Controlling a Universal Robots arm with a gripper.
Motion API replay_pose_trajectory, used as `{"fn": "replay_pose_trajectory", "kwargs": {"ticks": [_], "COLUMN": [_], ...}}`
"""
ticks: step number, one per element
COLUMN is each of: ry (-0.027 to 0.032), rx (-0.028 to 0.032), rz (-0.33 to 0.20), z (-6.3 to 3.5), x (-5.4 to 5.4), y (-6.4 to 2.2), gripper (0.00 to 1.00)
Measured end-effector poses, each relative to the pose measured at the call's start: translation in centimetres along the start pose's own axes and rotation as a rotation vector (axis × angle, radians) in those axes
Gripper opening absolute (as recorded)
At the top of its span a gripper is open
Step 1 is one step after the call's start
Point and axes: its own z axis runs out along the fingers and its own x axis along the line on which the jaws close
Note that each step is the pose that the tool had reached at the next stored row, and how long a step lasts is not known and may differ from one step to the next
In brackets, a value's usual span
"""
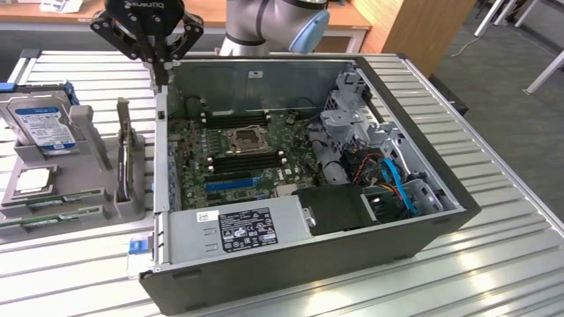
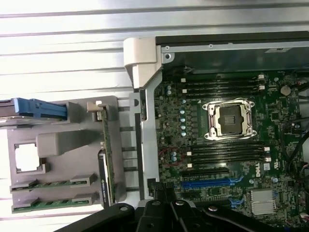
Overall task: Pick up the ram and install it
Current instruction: 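Reach for the ram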
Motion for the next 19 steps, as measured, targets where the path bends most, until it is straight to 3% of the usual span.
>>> {"fn": "replay_pose_trajectory", "kwargs": {"ticks": [19], "ry": [0.0], "rx": [0.0001], "rz": [0.002], "z": [-0.18], "x": [6.7], "y": [-0.56], "gripper": [0.1]}}
